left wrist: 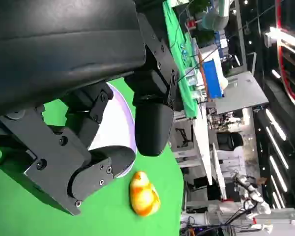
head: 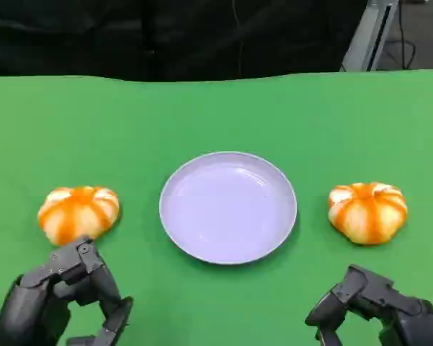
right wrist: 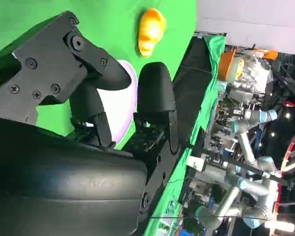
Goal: Grasp the bread from the table and place it into the plate.
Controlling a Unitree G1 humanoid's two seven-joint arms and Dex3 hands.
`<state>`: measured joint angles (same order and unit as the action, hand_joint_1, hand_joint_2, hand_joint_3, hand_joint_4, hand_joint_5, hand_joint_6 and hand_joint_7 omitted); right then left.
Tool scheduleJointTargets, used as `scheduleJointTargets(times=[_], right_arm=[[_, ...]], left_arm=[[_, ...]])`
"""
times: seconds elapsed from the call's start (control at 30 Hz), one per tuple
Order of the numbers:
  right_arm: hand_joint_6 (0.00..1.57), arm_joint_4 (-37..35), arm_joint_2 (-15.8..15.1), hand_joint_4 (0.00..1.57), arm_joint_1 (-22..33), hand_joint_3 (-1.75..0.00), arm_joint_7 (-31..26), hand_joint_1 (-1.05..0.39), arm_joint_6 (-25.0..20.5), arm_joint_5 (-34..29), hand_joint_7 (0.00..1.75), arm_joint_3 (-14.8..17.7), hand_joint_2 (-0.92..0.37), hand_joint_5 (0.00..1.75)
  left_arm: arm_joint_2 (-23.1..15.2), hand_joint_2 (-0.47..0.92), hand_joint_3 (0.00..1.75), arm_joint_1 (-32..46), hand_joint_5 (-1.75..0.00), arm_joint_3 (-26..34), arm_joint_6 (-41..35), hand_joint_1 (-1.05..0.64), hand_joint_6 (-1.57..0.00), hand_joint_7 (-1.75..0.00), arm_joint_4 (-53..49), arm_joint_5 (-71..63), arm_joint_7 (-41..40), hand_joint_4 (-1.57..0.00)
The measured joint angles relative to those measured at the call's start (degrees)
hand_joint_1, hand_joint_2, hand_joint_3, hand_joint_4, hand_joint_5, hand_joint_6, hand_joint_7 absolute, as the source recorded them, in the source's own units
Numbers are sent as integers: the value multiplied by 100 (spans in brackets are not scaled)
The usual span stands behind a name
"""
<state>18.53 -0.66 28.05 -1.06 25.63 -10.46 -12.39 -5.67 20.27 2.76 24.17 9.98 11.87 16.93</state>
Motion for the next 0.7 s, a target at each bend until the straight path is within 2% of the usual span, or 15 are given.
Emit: scheduleJointTargets(times=[0.43, 0.5, 0.57, 0.63, 0.7], right_arm=[[76, 1, 5, 69, 4, -123, 0, -13, 0, -3, 133, -15, -39, 160], [76, 1, 6, 69, 5, -123, 0, -12, 0, -8, 133, -16, -39, 160], [76, 1, 9, 69, 6, -124, 0, -12, 0, -9, 133, -17, -39, 160], [76, 1, 13, 69, 13, -124, -2, -12, 0, -14, 134, -18, -39, 160], [76, 2, 26, 70, 15, -124, -2, -12, 0, -23, 134, -22, -39, 160]], left_arm=[[-6, 32, 121, -2, -175, 7, 2, -9, -68, -172, 0, 4, 1, -88], [-26, 45, 110, -3, -175, 16, 0, -7, -67, -165, 1, -32, -2, -81], [-55, 58, 87, -9, -167, 55, -16, -6, -66, -140, 1, -132, -22, -68], [-102, 67, 68, -45, -151, 113, -121, -5, -64, -116, 17, -250, -51, -62], [-160, 71, 62, -78, -136, 133, -355, -4, -59, -96, 109, -307, -91, -60]])
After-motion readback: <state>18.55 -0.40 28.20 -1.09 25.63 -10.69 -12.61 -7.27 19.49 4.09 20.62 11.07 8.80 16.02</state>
